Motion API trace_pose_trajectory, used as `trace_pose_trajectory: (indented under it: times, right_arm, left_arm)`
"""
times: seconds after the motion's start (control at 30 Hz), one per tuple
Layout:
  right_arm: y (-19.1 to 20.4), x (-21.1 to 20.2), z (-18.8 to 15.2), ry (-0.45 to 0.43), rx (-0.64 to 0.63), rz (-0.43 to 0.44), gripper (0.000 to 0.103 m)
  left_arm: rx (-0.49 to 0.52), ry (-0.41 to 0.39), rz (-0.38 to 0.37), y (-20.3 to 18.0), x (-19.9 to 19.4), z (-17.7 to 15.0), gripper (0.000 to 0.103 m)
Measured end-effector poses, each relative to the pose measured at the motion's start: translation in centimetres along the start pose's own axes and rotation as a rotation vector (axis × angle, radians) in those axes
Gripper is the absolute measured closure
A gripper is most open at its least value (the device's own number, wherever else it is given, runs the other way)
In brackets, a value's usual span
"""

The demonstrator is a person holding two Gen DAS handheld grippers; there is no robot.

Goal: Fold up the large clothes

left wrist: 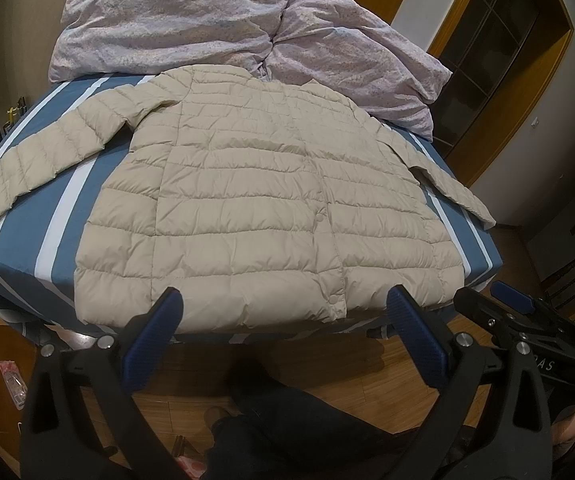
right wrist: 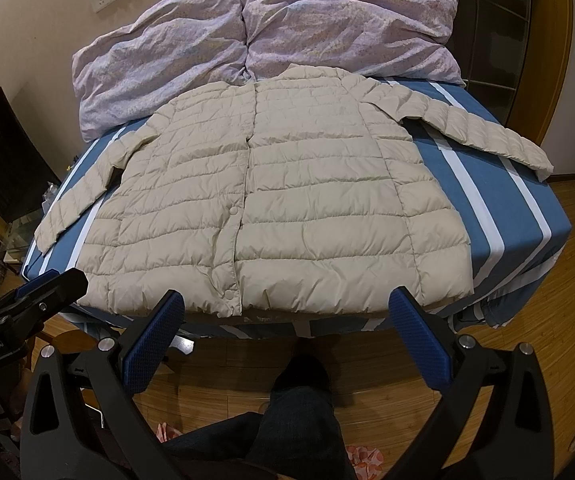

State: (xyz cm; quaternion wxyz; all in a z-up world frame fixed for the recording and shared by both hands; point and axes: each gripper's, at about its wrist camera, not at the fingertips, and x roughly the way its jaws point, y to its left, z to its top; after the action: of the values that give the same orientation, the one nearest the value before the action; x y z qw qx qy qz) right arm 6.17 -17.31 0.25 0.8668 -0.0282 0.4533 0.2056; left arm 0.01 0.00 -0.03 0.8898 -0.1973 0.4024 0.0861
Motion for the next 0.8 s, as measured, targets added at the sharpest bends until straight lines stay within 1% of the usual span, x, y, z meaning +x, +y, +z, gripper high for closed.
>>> trace_pose_trajectory:
  times: [0.8]
  right_arm:
    - [0.18,0.32,0.47,0.002,0.002,0.0,0.001]
  left_arm:
    - [-0.002,0.003,0.0,0.0,0.01,0.0,0.002]
